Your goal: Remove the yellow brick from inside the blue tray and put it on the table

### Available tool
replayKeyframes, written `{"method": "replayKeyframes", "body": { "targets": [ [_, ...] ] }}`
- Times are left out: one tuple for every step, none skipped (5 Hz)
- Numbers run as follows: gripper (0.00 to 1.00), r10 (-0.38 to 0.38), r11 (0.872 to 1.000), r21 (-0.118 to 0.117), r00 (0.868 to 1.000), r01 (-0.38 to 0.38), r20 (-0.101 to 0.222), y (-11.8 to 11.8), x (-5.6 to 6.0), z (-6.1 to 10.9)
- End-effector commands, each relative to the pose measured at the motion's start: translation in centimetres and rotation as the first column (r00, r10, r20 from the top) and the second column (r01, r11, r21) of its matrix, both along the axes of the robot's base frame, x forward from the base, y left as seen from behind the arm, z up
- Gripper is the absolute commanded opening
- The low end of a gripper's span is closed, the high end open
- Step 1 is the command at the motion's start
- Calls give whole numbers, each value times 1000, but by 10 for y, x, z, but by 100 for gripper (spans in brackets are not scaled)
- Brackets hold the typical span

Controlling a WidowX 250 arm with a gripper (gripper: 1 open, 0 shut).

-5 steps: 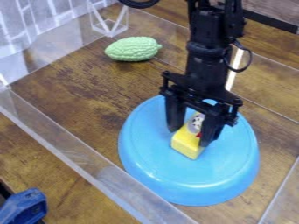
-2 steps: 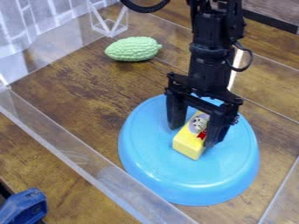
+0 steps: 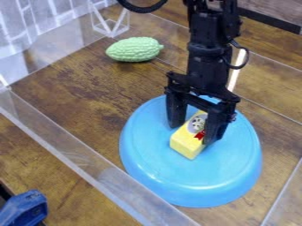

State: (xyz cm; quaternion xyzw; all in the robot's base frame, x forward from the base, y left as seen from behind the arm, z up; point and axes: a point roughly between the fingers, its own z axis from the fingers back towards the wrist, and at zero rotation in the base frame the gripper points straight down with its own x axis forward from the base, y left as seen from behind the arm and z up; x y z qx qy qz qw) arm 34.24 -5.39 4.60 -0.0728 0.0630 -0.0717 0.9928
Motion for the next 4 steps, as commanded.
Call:
{"method": "replayKeyframes", "body": {
  "targets": [
    [100, 10, 1000, -15, 998, -9, 62, 5, 12, 15],
    [100, 5, 1000, -22, 998, -3, 63, 5, 13, 13],
    [0, 1, 1000, -17, 998, 1, 62, 6, 13, 11],
    [0, -5, 1000, -2, 999, 5, 47, 8, 13, 17]
  ]
}}
